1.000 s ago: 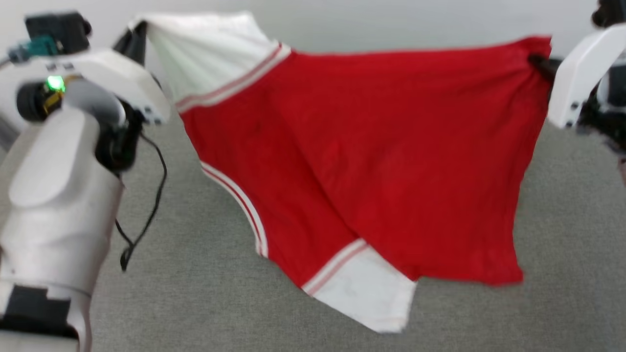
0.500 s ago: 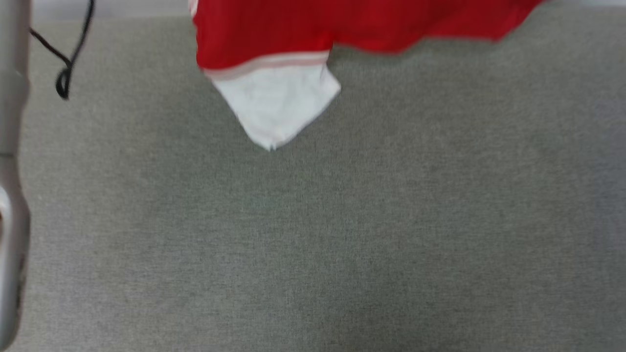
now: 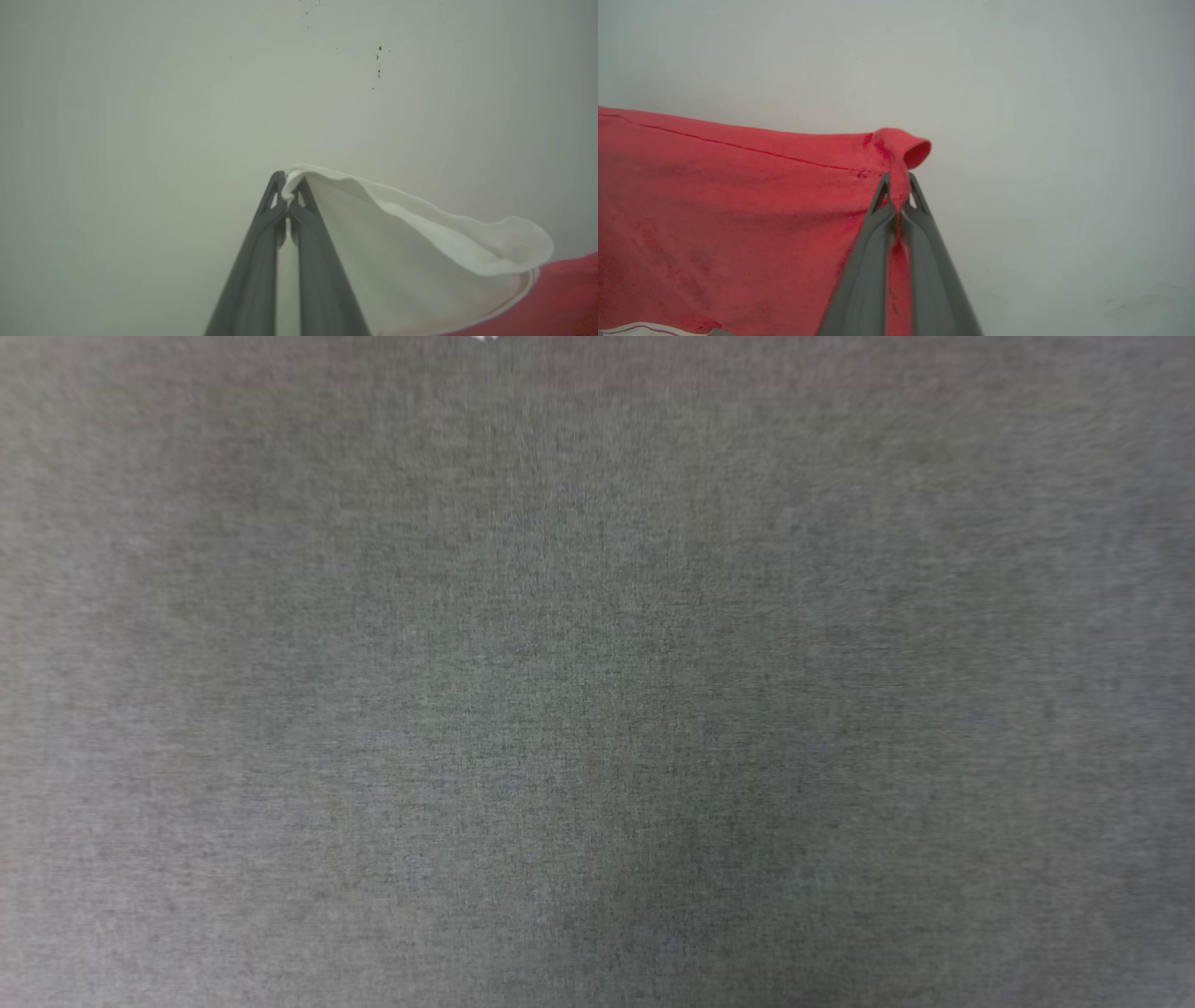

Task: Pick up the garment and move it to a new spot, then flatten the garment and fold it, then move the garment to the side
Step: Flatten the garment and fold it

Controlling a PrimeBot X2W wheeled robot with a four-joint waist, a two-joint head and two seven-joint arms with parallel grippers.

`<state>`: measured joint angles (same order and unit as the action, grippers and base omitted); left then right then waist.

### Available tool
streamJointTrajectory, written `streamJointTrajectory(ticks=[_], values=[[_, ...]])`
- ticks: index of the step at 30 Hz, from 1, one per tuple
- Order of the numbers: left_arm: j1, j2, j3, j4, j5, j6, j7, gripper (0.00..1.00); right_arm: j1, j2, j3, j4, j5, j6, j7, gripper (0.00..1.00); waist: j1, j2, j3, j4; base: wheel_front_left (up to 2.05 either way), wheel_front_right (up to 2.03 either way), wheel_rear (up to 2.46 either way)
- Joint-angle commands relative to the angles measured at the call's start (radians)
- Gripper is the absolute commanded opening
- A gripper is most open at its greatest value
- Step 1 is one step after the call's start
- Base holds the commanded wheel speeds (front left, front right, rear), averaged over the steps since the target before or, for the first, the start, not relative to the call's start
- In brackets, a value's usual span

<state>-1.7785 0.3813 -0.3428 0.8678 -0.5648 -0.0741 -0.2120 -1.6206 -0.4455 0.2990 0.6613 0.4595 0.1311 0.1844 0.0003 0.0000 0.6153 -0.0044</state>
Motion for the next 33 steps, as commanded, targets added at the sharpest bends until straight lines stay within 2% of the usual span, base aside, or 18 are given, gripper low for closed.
streamJointTrajectory(ticks=[1,10,17,18,24,29,33], values=[[-0.001,0.001,0.004,0.003,-0.003,-0.002,-0.006,0.00,-0.016,0.004,0.008,0.003,0.006,-0.001,-0.003,0.00,-0.0003,0.0000,0.032,0.006,0.00,0.00,0.00],[0.076,-0.016,0.013,0.045,-0.029,-0.021,-0.039,0.00,0.007,-0.007,0.096,0.027,0.039,-0.001,-0.005,0.00,-0.0003,0.0000,0.089,0.028,0.00,0.00,0.00],[0.245,-0.022,0.028,0.051,-0.066,-0.040,-0.051,0.00,0.133,-0.029,0.164,0.021,0.091,-0.001,-0.046,0.00,-0.0003,0.0000,0.033,0.043,0.00,0.00,0.00],[0.351,-0.012,0.028,0.028,-0.074,-0.047,-0.054,0.00,0.228,-0.042,0.182,0.004,0.119,-0.001,-0.076,0.00,-0.0003,0.0000,-0.010,0.046,0.00,0.00,0.00],[0.635,0.022,0.069,-0.095,-0.089,-0.051,-0.055,0.00,0.471,-0.074,0.195,-0.032,0.175,-0.001,-0.138,0.00,-0.0003,0.0000,-0.117,0.044,0.00,0.00,0.00],[0.907,0.059,0.099,-0.227,-0.079,-0.006,-0.055,0.00,0.686,-0.071,0.176,-0.053,0.214,-0.001,-0.180,0.00,-0.0003,0.0000,-0.213,0.033,0.00,0.00,0.00],[1.135,0.082,0.126,-0.341,-0.105,0.051,-0.049,0.00,0.850,-0.059,0.166,-0.081,0.224,-0.001,-0.201,0.00,-0.0003,0.0000,-0.289,0.019,0.00,0.00,0.00]])
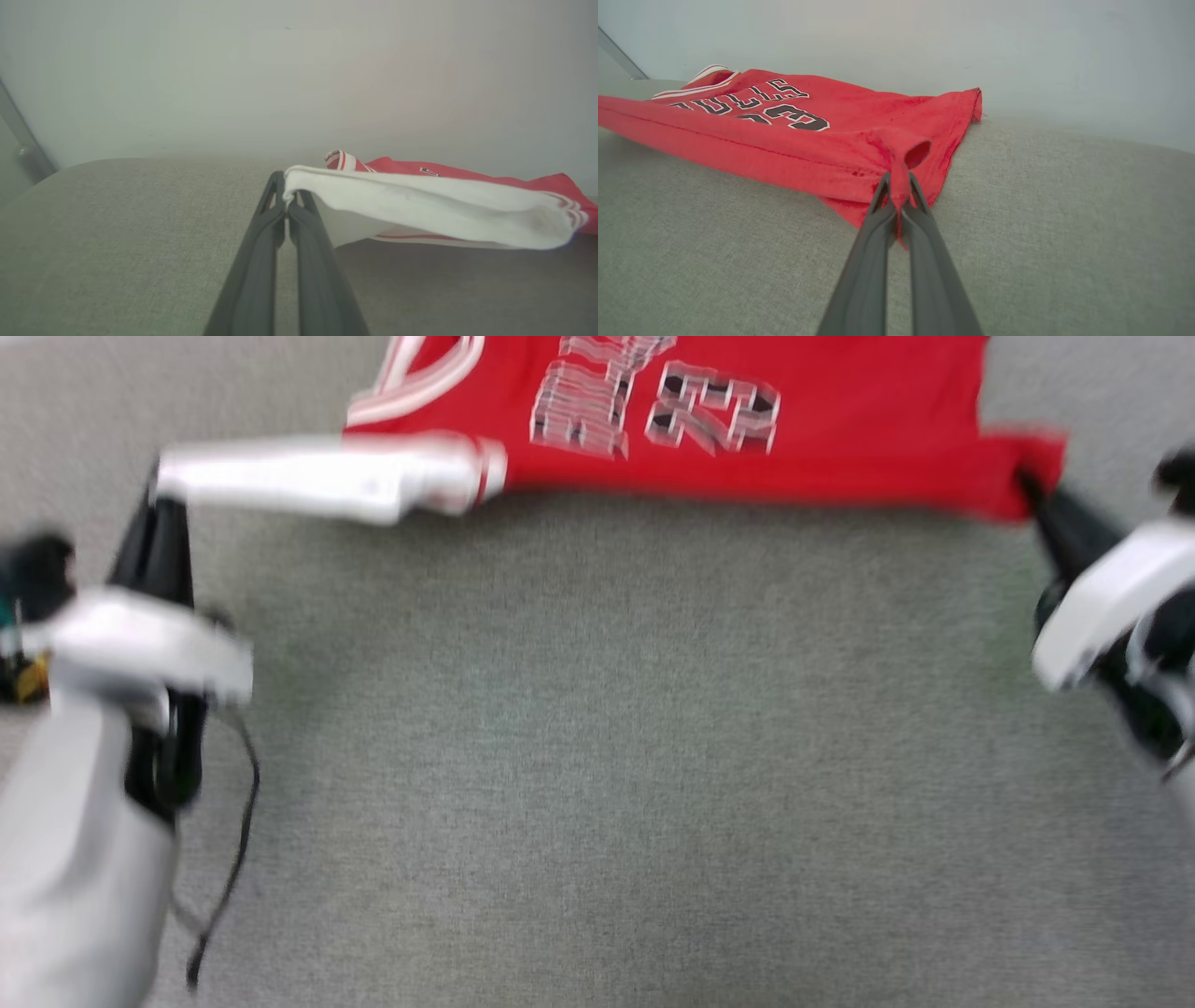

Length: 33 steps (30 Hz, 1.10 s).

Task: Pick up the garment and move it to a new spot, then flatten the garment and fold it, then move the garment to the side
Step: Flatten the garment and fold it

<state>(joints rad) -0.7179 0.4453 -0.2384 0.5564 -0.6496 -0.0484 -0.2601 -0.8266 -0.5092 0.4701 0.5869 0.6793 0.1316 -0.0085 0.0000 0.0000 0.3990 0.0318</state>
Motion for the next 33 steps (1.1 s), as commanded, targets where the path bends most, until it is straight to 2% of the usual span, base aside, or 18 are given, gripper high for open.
streamJointTrajectory(ticks=[1,5,7,8,9,10,16,23,27,33], values=[[0.134,0.019,0.029,-0.061,-0.032,0.043,0.008,0.00,0.096,0.006,-0.007,-0.013,0.003,-0.002,-0.007,0.00,0.0000,0.0000,-0.091,-0.021,0.00,0.00,0.00],[0.369,0.026,0.084,-0.202,-0.099,0.105,0.041,0.00,0.243,0.013,-0.037,-0.043,0.004,-0.002,-0.006,0.00,0.0000,0.0000,-0.160,-0.032,0.00,0.00,0.00],[0.424,0.028,0.092,-0.236,-0.113,0.120,0.051,0.00,0.277,0.014,-0.052,-0.052,0.003,-0.002,-0.011,0.00,0.0000,0.0000,-0.177,-0.032,0.00,0.00,0.00],[0.479,0.028,0.103,-0.274,-0.125,0.139,0.059,0.00,0.312,0.013,-0.064,-0.064,-0.006,-0.002,-0.010,0.00,0.0000,0.0000,-0.193,-0.033,0.00,0.00,0.00],[0.583,0.037,0.116,-0.344,-0.133,0.177,0.079,0.00,0.383,0.021,-0.089,-0.088,-0.015,-0.002,0.000,0.00,0.0000,0.0000,-0.221,-0.036,0.00,0.00,0.00],[0.583,0.037,0.116,-0.344,-0.133,0.177,0.079,0.00,0.383,0.021,-0.089,-0.088,-0.015,-0.002,0.000,0.00,0.0000,0.0000,-0.221,-0.036,0.00,0.00,0.00],[0.856,0.033,0.141,-0.533,-0.161,0.279,0.128,0.00,0.596,0.061,-0.159,-0.202,-0.075,-0.002,0.050,0.00,0.0000,0.0000,-0.300,-0.048,0.00,0.00,0.00],[1.061,0.042,0.159,-0.702,-0.195,0.363,0.206,0.00,0.826,0.106,-0.271,-0.365,-0.128,-0.002,0.176,0.00,0.0000,0.0000,-0.351,-0.040,0.00,0.00,0.00],[1.086,0.054,0.172,-0.778,-0.199,0.378,0.223,0.00,0.896,0.122,-0.346,-0.468,-0.153,-0.002,0.247,0.00,0.0000,0.0000,-0.345,-0.027,0.00,0.00,0.00],[0.955,0.067,0.121,-0.800,-0.182,0.345,0.256,0.00,0.868,0.162,-0.402,-0.545,-0.183,-0.002,0.333,0.00,0.0000,0.0000,-0.306,-0.023,0.00,0.00,0.00]])
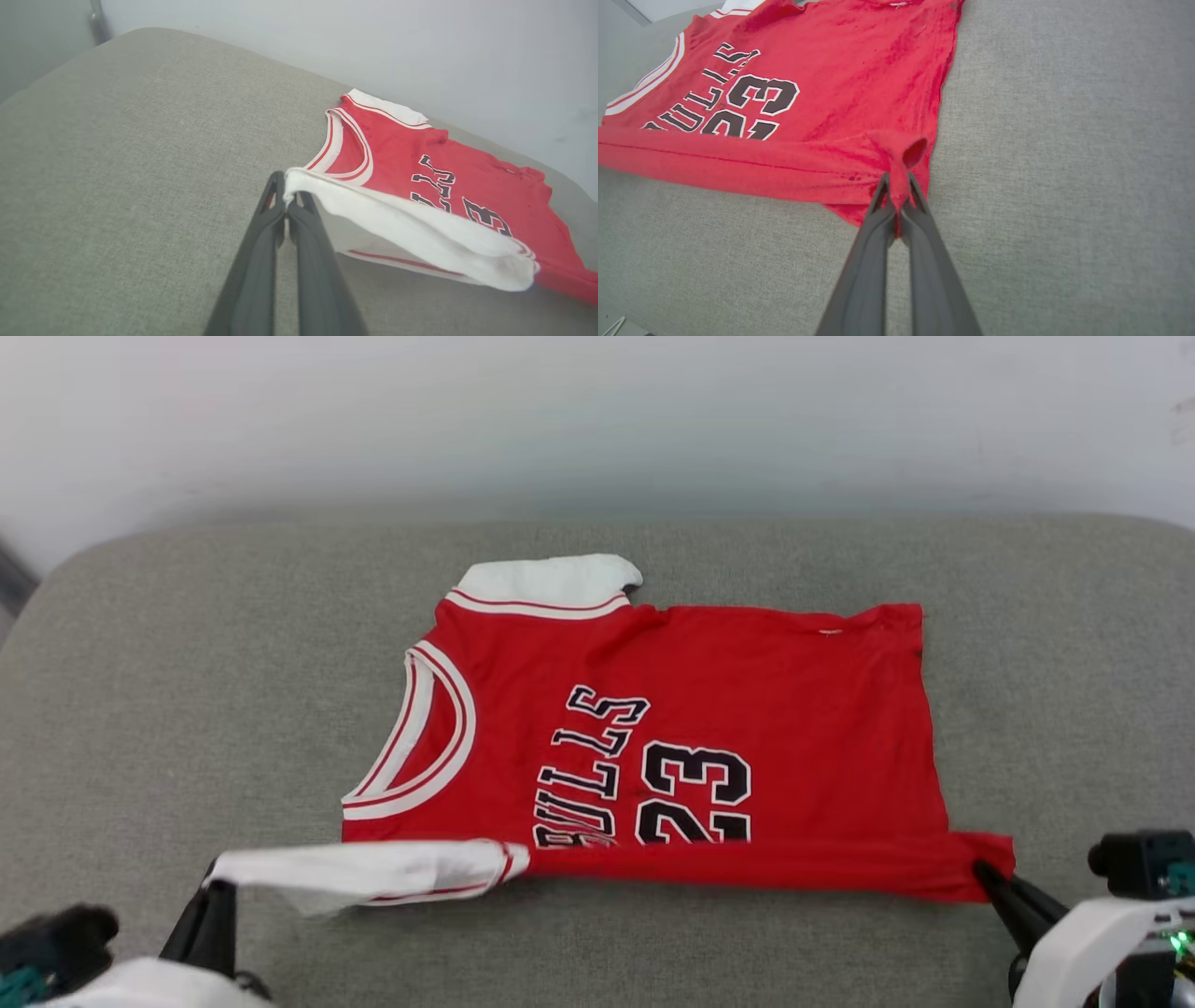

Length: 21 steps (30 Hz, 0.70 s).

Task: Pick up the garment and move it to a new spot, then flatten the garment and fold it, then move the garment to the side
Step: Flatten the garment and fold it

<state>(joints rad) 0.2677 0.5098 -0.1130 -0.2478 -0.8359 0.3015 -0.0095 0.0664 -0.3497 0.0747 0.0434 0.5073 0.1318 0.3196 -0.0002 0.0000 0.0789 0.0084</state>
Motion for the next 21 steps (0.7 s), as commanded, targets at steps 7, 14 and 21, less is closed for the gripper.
streamJointTrajectory(ticks=[7,14,21], values=[[-0.275,-0.021,-0.081,0.110,0.026,-0.075,0.023,0.00,-0.147,0.028,0.011,0.030,-0.027,-0.002,0.049,0.00,0.0002,0.0000,0.103,-0.011,0.00,0.00,0.00],[-0.454,-0.051,-0.121,0.283,0.017,-0.147,0.028,0.00,-0.293,0.021,0.068,0.146,-0.029,-0.002,0.029,0.00,0.0002,0.0000,0.195,-0.029,0.00,0.00,0.00],[-0.574,-0.089,-0.165,0.485,-0.006,-0.224,0.056,0.00,-0.388,0.012,0.143,0.289,-0.029,-0.002,-0.026,0.27,0.0002,0.0000,0.242,-0.034,0.00,0.00,0.00]])
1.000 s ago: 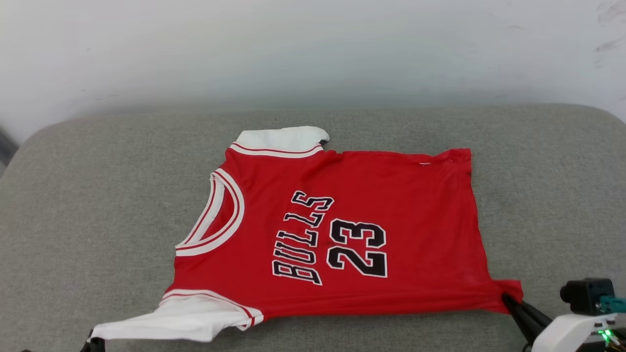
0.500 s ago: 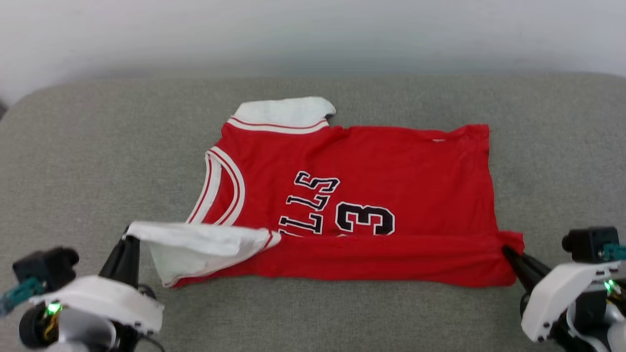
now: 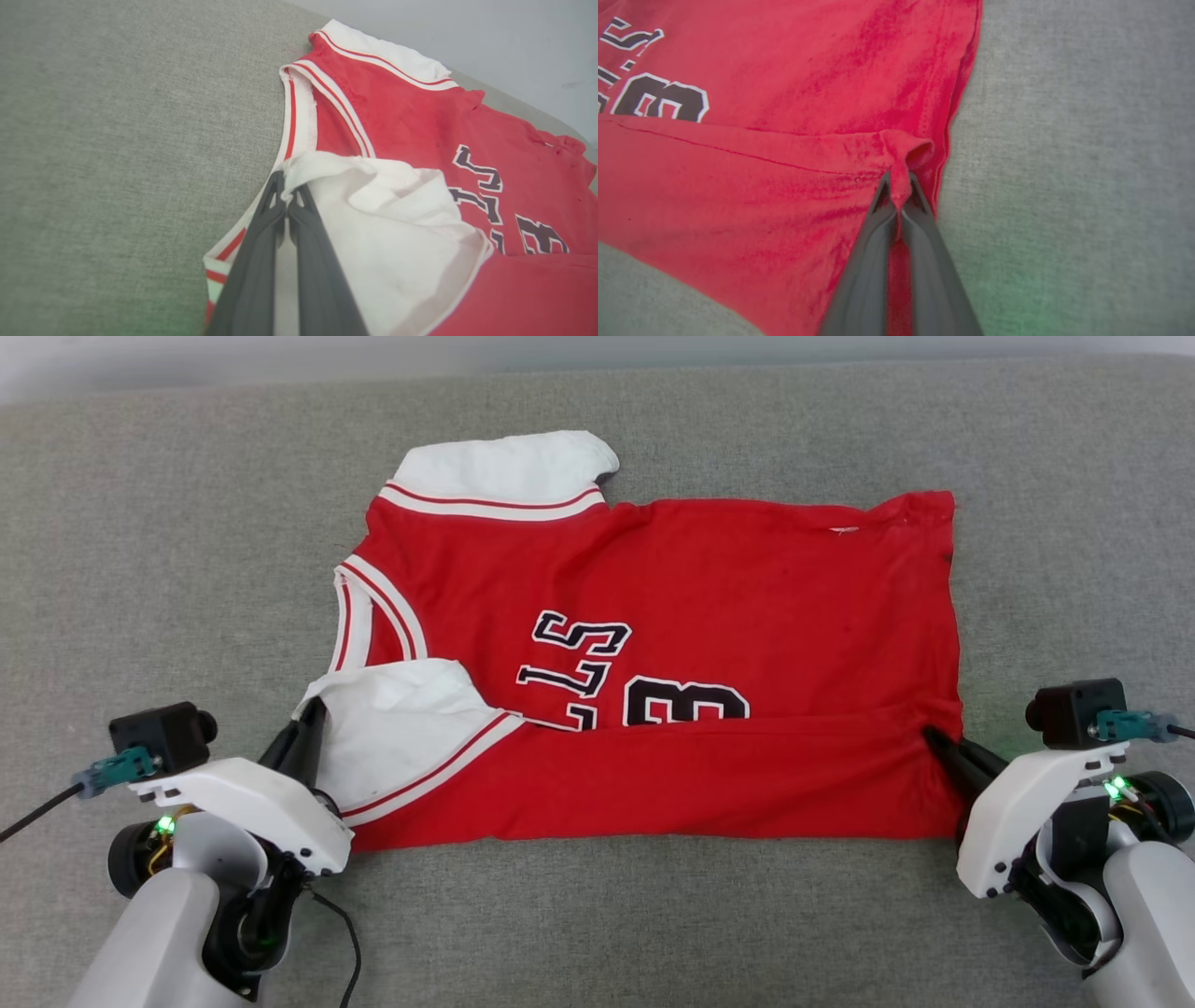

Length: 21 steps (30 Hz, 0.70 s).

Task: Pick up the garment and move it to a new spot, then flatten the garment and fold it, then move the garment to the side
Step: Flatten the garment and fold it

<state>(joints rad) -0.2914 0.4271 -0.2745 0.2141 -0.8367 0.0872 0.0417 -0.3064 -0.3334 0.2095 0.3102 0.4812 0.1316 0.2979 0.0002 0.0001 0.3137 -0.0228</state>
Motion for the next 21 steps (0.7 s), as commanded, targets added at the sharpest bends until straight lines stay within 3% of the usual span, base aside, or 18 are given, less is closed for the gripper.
streamJointTrajectory(ticks=[1,2,3,4,5,6,7,8,15,21], values=[[-0.031,-0.010,-0.009,0.047,-0.009,-0.021,0.007,0.00,-0.021,-0.005,0.017,0.041,0.002,-0.002,-0.014,0.46,-0.0002,-0.0001,0.009,-0.004,0.00,0.00,0.00],[-0.046,-0.016,-0.015,0.073,-0.015,-0.032,0.012,0.00,-0.029,-0.006,0.026,0.058,0.005,-0.002,-0.024,0.75,-0.0002,-0.0001,0.010,-0.006,0.00,0.00,0.00],[-0.056,-0.022,-0.019,0.098,-0.024,-0.045,0.022,0.00,-0.034,-0.009,0.033,0.074,0.008,-0.002,-0.031,0.94,-0.0002,-0.0001,0.010,-0.006,0.00,0.00,0.00],[-0.068,-0.025,-0.023,0.120,-0.028,-0.055,0.024,0.07,-0.038,-0.011,0.041,0.090,0.010,-0.002,-0.040,1.00,-0.0002,-0.0001,0.010,-0.007,0.00,0.00,0.00],[-0.081,-0.026,-0.022,0.143,-0.030,-0.062,0.023,0.33,-0.043,-0.012,0.049,0.103,0.015,-0.002,-0.048,1.00,-0.0002,-0.0001,0.008,-0.008,0.00,0.00,0.00],[-0.090,-0.034,-0.021,0.162,-0.039,-0.070,0.021,0.50,-0.045,-0.012,0.056,0.114,0.019,-0.002,-0.057,1.00,-0.0002,-0.0001,0.004,-0.010,0.00,0.00,0.00],[-0.098,-0.036,-0.021,0.183,-0.042,-0.078,0.020,0.90,-0.045,-0.010,0.064,0.123,0.025,-0.002,-0.069,1.00,-0.0002,-0.0001,0.000,-0.012,0.00,0.00,0.00],[-0.106,-0.037,-0.019,0.200,-0.046,-0.086,0.018,1.00,-0.049,-0.010,0.067,0.129,0.031,-0.002,-0.083,1.00,-0.0002,-0.0001,-0.005,-0.017,0.00,0.00,0.00],[-0.146,-0.013,-0.014,0.298,-0.044,-0.124,0.002,1.00,-0.076,-0.032,0.108,0.143,0.046,-0.001,-0.199,1.00,-0.0002,-0.0001,-0.055,-0.044,0.00,0.00,0.00],[-0.165,0.024,-0.009,0.332,-0.045,-0.139,0.016,1.00,-0.059,-0.034,0.092,0.129,-0.003,-0.001,-0.365,1.00,-0.0002,-0.0001,-0.116,-0.067,0.00,0.00,0.00]])
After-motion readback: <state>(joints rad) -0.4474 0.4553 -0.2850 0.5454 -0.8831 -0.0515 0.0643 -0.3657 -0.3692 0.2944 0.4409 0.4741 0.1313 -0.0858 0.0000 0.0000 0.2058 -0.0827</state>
